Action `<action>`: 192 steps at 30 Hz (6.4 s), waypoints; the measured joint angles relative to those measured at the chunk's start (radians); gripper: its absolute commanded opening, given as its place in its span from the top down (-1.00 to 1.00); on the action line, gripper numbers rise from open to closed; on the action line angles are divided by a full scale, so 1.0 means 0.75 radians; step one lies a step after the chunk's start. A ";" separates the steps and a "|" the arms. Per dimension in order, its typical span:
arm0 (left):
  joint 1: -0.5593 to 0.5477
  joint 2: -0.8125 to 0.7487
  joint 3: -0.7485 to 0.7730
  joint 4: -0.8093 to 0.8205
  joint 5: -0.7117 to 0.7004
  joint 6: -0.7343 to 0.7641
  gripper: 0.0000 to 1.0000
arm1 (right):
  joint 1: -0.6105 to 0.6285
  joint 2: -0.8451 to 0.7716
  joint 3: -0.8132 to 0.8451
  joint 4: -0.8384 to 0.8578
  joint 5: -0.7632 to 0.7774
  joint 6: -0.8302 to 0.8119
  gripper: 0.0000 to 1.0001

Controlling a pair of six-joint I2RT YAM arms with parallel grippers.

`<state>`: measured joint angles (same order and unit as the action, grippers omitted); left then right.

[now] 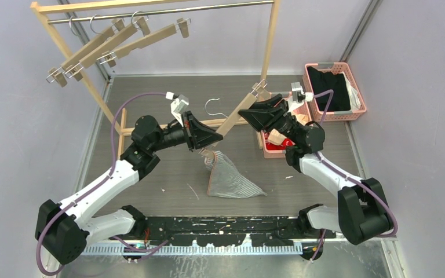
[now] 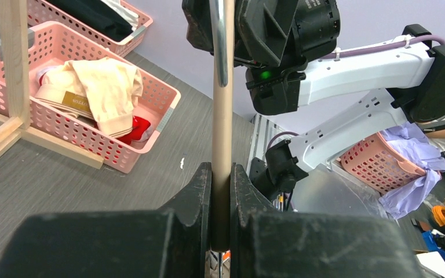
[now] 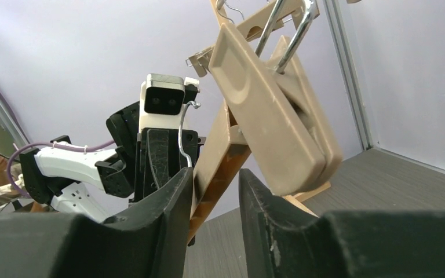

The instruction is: Remove the underwear clipped to the hanger

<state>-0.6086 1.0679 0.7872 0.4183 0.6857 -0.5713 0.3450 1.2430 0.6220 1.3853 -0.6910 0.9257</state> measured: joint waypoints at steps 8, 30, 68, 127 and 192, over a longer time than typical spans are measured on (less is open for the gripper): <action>-0.003 0.068 -0.001 0.102 0.001 -0.057 0.99 | 0.030 0.072 0.021 0.049 0.001 0.030 0.29; -0.015 0.116 -0.011 0.226 -0.019 -0.092 0.20 | 0.044 0.073 0.040 0.083 0.012 0.102 0.98; -0.025 -0.140 -0.162 -0.094 -0.060 0.124 0.04 | 0.051 -0.035 -0.015 0.012 0.028 0.002 0.98; -0.033 0.130 0.072 0.028 0.096 0.124 0.99 | 0.064 -0.095 -0.035 -0.067 0.064 -0.005 0.37; 0.134 0.436 1.395 -1.637 -0.788 0.676 0.99 | 0.997 -0.531 0.285 -1.928 2.261 -1.109 0.98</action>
<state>-0.5079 1.3952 1.8332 -0.8097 0.0944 -0.0643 1.0927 0.8448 0.8356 -0.0605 1.0046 0.0940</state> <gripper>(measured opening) 0.078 0.118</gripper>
